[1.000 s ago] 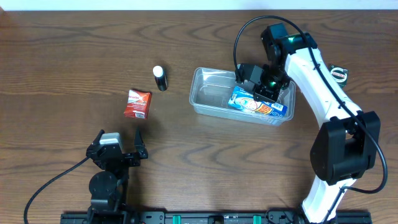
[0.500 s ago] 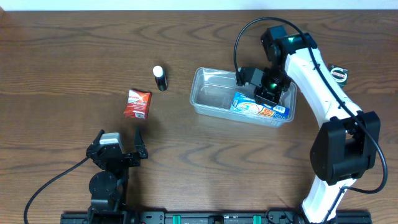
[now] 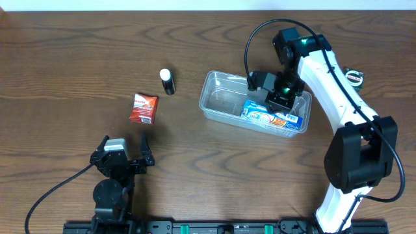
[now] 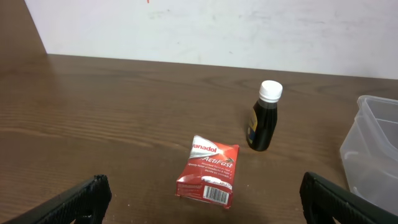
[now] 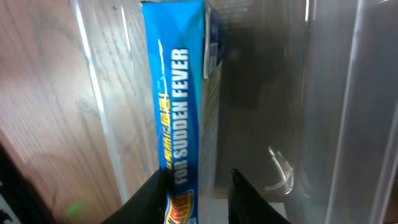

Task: Pack container
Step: 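Lower the blue box into the container and open the right gripper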

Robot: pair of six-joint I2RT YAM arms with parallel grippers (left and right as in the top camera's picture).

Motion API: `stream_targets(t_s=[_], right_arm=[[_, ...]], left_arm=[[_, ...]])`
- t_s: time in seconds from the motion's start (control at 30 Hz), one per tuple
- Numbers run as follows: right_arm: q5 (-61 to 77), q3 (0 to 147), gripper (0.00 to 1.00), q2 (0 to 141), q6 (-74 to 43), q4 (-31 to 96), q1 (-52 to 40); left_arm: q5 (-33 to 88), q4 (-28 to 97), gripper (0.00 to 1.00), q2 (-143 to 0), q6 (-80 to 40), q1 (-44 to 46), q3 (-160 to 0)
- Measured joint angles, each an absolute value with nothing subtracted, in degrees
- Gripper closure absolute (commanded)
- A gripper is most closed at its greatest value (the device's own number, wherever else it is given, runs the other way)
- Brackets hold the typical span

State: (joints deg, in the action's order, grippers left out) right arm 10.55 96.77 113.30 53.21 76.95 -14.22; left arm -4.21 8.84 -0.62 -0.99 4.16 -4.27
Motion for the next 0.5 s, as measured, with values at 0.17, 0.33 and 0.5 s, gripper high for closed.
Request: stream_targets(t_s=[0.17,0.33,0.5], right_arm=[[9.0,96.8,0.69,113.3,52.9,74.6,-14.2],[5.9,96.8,0.69,113.3,52.1,72.2,-14.2],[4.2,96.8,0.68,113.3,51.2,68.9,-14.2]], left_arm=[[-4.2,8.8,0.02,-0.6,-1.0,4.2,-4.3],[-4.2,8.8,0.02,-0.6,-1.0,4.2,-4.3],[-4.2,8.8,0.02,-0.6,-1.0,4.2,-4.3]])
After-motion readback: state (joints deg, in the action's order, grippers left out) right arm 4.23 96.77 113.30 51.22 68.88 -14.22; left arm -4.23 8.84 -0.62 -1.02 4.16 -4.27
